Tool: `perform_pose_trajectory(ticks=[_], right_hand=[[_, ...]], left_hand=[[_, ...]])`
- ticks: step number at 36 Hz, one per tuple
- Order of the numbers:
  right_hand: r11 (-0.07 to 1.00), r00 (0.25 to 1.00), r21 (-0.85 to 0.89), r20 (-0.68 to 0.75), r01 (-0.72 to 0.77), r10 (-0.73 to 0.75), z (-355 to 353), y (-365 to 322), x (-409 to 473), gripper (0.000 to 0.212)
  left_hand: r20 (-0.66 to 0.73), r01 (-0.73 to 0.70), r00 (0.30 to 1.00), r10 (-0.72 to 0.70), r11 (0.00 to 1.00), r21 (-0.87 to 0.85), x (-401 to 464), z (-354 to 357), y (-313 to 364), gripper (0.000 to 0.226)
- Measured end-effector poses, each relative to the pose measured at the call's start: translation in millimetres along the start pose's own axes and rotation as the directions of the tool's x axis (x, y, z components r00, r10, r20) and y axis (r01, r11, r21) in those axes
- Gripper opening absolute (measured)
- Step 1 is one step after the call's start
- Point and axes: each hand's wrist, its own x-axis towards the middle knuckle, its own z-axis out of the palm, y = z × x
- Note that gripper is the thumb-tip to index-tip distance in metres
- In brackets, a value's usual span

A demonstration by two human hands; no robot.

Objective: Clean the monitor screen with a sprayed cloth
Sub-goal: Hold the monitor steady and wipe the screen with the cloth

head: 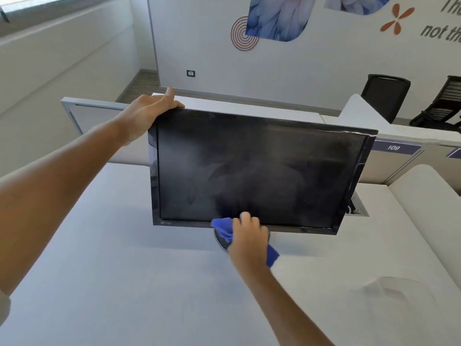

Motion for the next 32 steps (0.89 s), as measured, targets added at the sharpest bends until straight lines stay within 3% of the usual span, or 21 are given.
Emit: perform_pose_trajectory(ticks=[4, 6, 10, 12, 15, 19, 26, 32], right_hand=[[0.990, 0.991, 0.051, 0.030, 0.129, -0.131, 2.9, -57.2, 7.9, 0.032], [0.984, 0.984, 0.055, 0.056, 0.169, -0.172, 2.2, -71.2, 10.1, 0.032], [0.980, 0.979, 0.065, 0.062, 0.188, -0.192, 4.2, -62.0, 10.3, 0.032], [0.982, 0.983, 0.063, 0.042, 0.177, -0.180, 8.3, -46.3, 8.1, 0.034], [0.994, 0.994, 0.039, 0.010, 0.105, -0.106, 9.2, -17.0, 3.3, 0.038], [1.000, 1.000, -0.027, -0.017, -0.008, 0.007, 4.5, 33.7, -4.2, 0.043], [0.967, 0.970, -0.093, -0.092, -0.235, 0.227, 0.9, 138.7, -15.4, 0.049], [0.873, 0.890, -0.178, -0.110, -0.455, 0.442, -8.8, 208.8, -22.6, 0.053]], left_hand=[[0.029, -0.006, 1.000, 0.005, 0.998, 0.059, 3.9, -5.1, -11.7, 0.048], [0.065, -0.054, 0.997, 0.043, 0.981, 0.188, 7.7, -7.8, -17.7, 0.058], [0.081, -0.117, 0.993, 0.090, 0.890, 0.441, 16.3, -7.7, -12.9, 0.082], [0.127, -0.141, 0.989, 0.079, 0.773, 0.619, 19.4, -5.5, -4.3, 0.087], [0.157, -0.143, 0.987, 0.035, 0.634, 0.760, 21.7, 2.1, 12.3, 0.115], [0.133, -0.139, 0.990, 0.052, 0.569, 0.811, 19.2, 12.3, 23.2, 0.122], [0.105, -0.084, 0.995, -0.002, 0.581, 0.809, 18.5, 5.5, 17.9, 0.121], [0.130, -0.089, 0.991, -0.025, 0.602, 0.794, 15.8, 5.8, 24.3, 0.120]])
